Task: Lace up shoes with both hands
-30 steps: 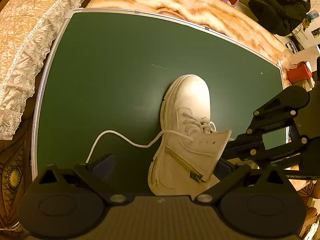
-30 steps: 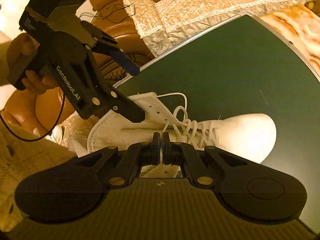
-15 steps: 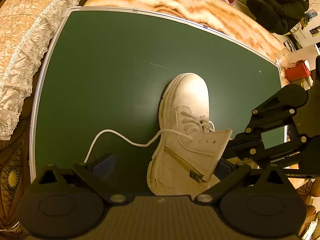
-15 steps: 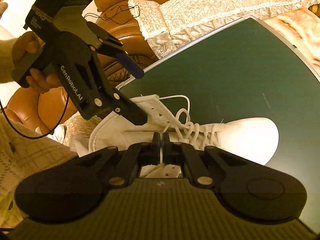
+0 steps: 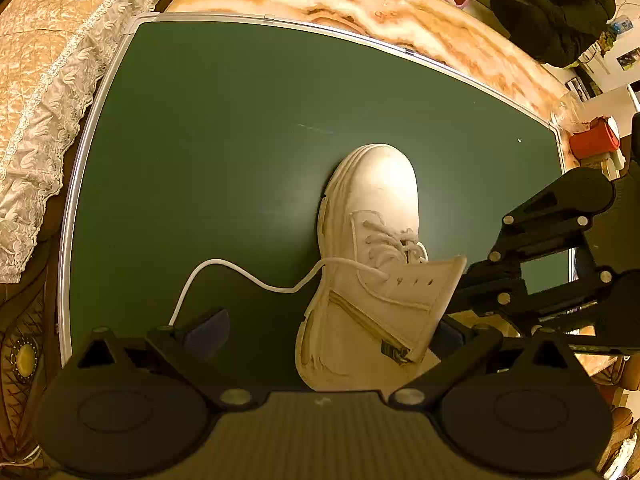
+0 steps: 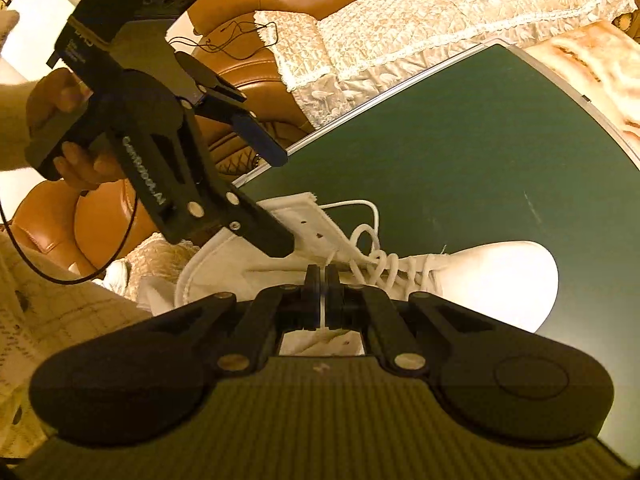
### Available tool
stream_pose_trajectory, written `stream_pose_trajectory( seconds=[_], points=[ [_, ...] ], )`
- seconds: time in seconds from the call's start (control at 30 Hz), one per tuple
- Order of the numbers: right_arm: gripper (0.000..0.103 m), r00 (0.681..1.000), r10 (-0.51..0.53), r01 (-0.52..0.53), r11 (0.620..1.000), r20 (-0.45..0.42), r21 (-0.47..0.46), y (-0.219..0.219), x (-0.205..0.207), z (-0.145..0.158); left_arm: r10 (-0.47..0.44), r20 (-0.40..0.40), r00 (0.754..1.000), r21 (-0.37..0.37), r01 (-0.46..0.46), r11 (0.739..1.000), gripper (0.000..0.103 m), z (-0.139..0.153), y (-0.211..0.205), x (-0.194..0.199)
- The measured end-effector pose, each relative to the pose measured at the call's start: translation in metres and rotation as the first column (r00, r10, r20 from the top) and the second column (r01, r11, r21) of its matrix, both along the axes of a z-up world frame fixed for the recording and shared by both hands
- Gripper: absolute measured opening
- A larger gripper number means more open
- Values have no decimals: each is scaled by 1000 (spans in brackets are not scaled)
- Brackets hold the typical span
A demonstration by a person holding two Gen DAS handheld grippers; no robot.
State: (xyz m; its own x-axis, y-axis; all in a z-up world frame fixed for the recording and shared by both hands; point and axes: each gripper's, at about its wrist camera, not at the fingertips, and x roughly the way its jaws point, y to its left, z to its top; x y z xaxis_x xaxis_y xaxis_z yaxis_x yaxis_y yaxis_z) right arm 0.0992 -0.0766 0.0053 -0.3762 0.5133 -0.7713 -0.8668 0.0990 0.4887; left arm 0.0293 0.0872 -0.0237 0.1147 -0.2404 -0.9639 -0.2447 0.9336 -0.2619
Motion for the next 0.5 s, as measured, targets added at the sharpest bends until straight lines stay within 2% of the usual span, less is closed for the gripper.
stream_pose_trajectory(
  seconds=[0.33, 0.4, 0.5],
  points=[
    [1, 996, -92, 92, 995, -7, 29, -4, 3, -3, -26, 16, 1000, -7, 26, 1000, 103, 3, -2, -3],
    [1, 996, -88, 88, 996, -3, 29, -2, 0, -6, -24, 36, 999, -39, 25, 999, 103, 7, 2, -7],
    [2, 994, -110, 110, 993, -10, 34, -6, 1, -7, 24, 74, 997, -135, -14, 991, 103, 15, 17, -13]
  ],
)
